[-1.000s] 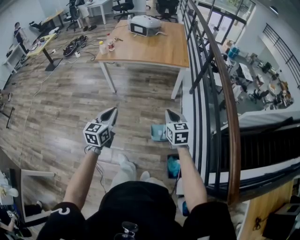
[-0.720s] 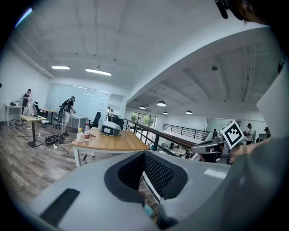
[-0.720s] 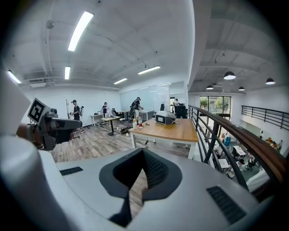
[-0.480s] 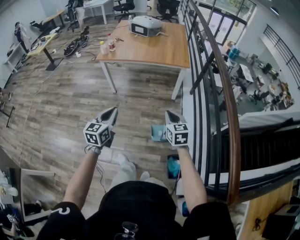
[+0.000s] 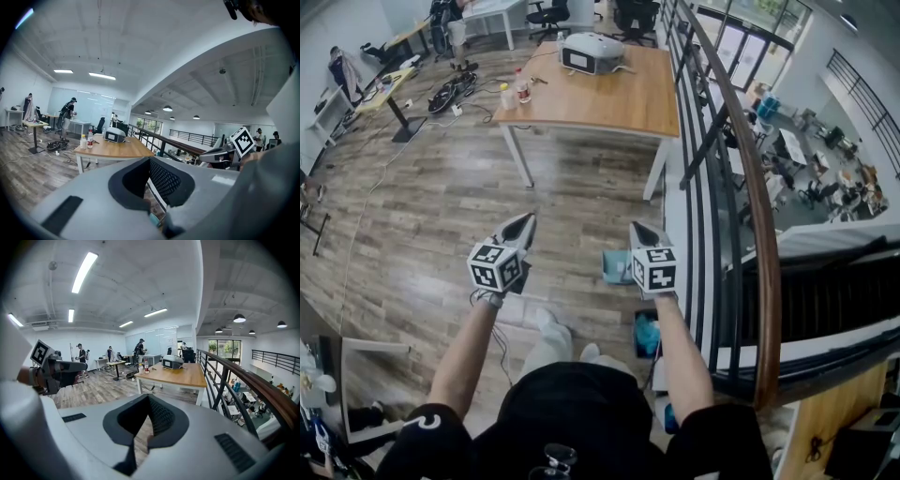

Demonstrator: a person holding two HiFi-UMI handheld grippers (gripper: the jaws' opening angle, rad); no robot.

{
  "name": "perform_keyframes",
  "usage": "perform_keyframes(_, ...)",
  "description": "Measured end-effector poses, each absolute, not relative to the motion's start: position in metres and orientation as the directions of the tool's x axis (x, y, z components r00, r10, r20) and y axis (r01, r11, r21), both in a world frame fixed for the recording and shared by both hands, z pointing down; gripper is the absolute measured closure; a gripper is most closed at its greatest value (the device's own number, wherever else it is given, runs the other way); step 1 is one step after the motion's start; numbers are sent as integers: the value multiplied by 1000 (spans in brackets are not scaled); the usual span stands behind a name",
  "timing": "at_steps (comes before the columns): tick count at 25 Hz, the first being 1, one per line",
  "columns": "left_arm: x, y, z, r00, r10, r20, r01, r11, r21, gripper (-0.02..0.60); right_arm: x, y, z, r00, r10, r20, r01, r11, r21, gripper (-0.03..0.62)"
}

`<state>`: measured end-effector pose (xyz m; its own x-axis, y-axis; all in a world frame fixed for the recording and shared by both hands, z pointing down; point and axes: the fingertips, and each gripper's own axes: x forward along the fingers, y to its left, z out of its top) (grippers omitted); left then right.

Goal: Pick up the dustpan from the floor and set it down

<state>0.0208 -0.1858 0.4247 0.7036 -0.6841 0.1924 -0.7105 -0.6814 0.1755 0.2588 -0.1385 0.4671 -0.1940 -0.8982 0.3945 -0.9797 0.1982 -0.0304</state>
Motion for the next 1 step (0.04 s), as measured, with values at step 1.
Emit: perform_keyframes(1, 21, -185, 424, 704, -684, 191, -710, -682, 174, 583, 259, -138, 467, -195, -898, 394, -979, 199, -30, 600)
